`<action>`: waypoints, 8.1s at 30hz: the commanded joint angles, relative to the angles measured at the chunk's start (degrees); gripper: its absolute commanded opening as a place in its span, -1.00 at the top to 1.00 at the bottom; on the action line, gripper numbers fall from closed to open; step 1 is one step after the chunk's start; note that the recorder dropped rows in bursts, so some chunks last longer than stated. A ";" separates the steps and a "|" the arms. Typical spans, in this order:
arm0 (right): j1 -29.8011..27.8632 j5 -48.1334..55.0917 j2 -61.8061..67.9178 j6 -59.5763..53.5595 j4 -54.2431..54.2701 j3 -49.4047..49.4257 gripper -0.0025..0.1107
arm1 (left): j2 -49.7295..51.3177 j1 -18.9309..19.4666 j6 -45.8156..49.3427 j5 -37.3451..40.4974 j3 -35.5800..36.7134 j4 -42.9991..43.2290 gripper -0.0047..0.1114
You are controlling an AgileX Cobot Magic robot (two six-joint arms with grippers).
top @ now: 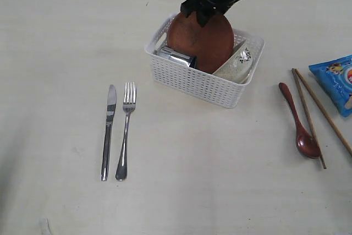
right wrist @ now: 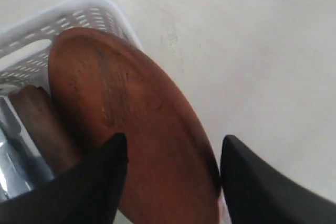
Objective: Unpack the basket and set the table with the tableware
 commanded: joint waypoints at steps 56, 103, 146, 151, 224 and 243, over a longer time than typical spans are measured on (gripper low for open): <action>-0.28 11.34 -15.06 22.74 -32.32 -0.52 0.96 | -0.15 0.31 -0.20 -0.45 0.10 -0.79 0.92; 1.46 -19.12 -9.16 28.83 6.68 23.30 0.96 | -0.15 0.31 -0.20 -0.45 0.10 -0.79 0.92; 5.78 -10.64 -9.16 23.72 5.15 26.26 0.96 | -0.15 0.31 -0.20 -0.45 0.10 -0.68 0.92; 6.31 -6.51 -9.70 24.64 0.38 26.57 0.96 | -0.15 0.31 -0.20 -0.45 0.10 -0.68 0.92; 16.80 -21.46 -22.91 21.30 8.41 58.00 0.96 | -0.15 0.31 -0.20 -0.45 0.10 -0.68 0.92; 16.80 -16.74 -6.10 26.75 -1.35 29.75 0.96 | -0.15 0.31 -0.20 -0.45 0.10 -0.68 0.92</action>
